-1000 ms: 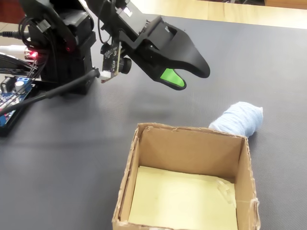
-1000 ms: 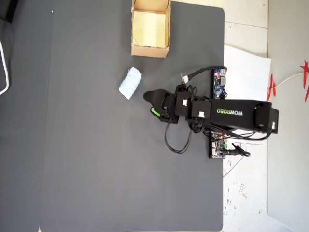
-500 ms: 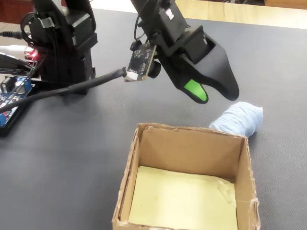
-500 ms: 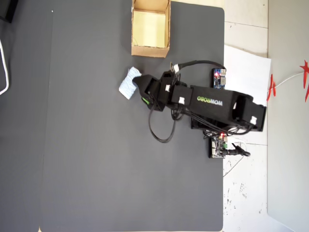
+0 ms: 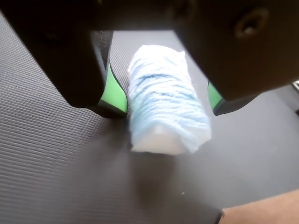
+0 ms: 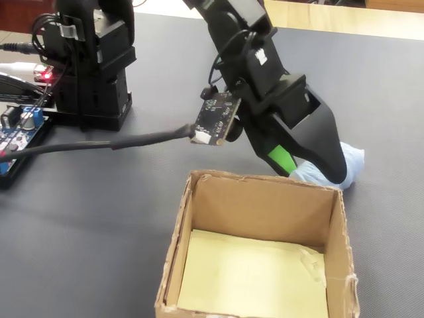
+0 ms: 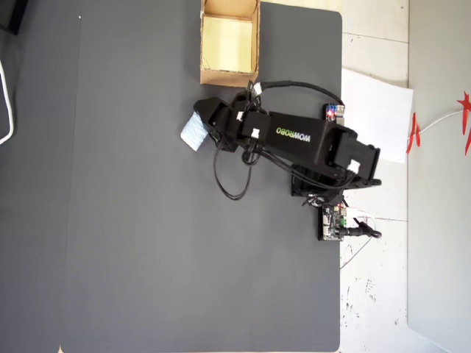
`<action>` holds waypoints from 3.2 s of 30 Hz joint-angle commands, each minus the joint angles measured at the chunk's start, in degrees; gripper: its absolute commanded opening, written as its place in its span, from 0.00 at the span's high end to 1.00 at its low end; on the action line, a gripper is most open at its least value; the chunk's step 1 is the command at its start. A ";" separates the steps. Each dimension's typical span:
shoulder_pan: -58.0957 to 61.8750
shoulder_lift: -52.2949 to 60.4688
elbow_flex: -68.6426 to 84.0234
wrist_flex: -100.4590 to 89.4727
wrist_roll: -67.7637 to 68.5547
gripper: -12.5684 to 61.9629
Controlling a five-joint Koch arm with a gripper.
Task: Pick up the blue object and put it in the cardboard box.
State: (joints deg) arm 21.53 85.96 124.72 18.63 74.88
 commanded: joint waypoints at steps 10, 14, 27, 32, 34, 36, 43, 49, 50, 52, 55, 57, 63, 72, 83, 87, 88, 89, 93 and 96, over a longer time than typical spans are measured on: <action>-2.72 -3.96 -4.66 0.70 10.46 0.52; -2.81 -4.22 -4.13 -0.97 10.99 0.72; -1.58 4.48 4.57 -28.74 14.50 0.83; -1.14 12.74 7.29 -35.60 12.92 0.83; 0.00 15.56 7.12 -35.60 11.43 0.83; 2.46 18.54 7.03 -35.42 9.76 0.83; 13.89 24.61 4.66 -24.96 2.81 0.83; 25.66 23.91 1.58 -12.74 -1.41 0.82; 26.28 23.20 1.23 -12.74 -1.49 0.82; 27.86 21.71 0.35 -13.18 -1.49 0.81; 27.95 20.92 -0.53 -12.57 -1.05 0.59; 28.04 21.01 -0.44 -12.57 -1.05 0.54; 28.21 21.27 0.09 -15.47 2.20 0.43; 25.40 24.17 5.27 -25.14 9.14 0.40; 6.94 34.72 21.09 -38.76 15.38 0.40; -0.97 37.88 26.02 -39.99 15.12 0.37; -3.69 38.76 28.21 -41.04 15.03 0.36; -6.50 39.46 30.23 -42.01 14.94 0.36; -13.97 42.71 37.09 -42.10 14.85 0.36; -17.05 45.44 42.45 -42.10 15.12 0.36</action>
State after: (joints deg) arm 4.31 130.34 170.68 -18.11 88.42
